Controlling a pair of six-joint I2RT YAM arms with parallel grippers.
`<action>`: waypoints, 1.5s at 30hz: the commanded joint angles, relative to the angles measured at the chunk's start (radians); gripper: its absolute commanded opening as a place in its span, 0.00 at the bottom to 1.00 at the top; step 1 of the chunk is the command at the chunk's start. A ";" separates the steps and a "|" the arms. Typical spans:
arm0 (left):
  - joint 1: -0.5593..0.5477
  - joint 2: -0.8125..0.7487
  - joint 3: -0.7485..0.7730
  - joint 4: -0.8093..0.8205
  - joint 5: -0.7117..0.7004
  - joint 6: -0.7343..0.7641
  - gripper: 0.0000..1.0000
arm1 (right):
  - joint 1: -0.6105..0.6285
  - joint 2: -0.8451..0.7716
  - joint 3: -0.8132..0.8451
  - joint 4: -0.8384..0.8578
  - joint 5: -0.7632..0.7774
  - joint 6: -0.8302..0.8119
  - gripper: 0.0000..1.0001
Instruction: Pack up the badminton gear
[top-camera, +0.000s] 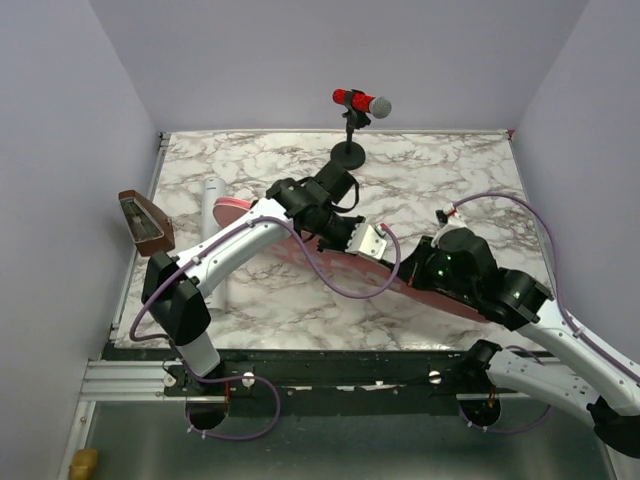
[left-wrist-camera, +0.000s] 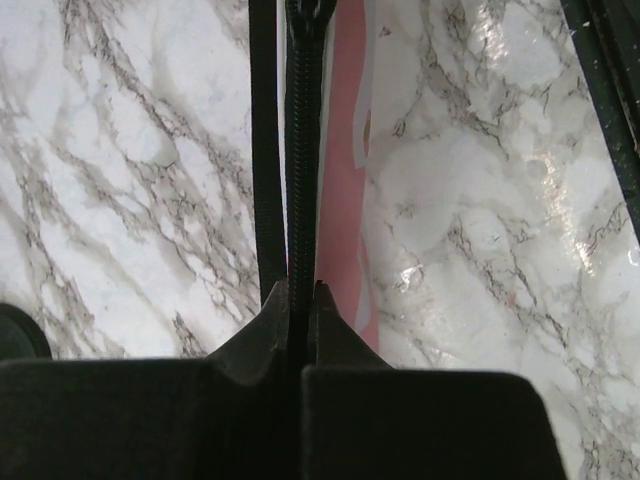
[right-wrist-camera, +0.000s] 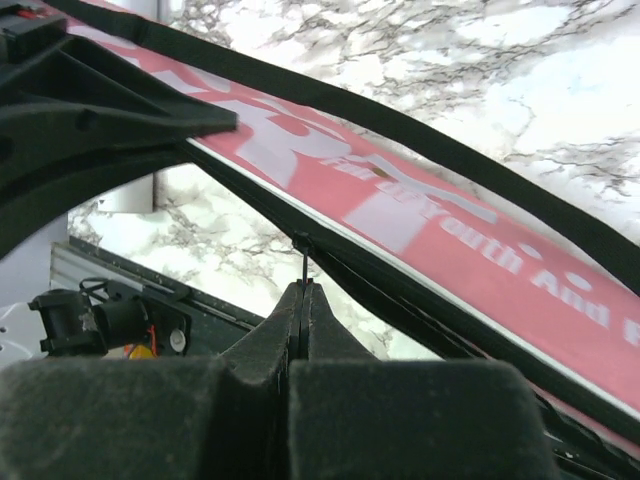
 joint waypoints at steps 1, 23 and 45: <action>0.076 -0.067 0.018 -0.060 -0.109 0.074 0.00 | 0.001 -0.045 0.066 -0.060 0.089 0.011 0.00; 0.240 -0.187 0.057 -0.064 -0.215 0.215 0.00 | 0.001 0.070 0.378 -0.280 0.344 -0.068 0.00; 0.272 -0.256 -0.032 0.028 -0.184 0.278 0.00 | 0.002 -0.039 0.530 -0.721 0.730 0.142 0.00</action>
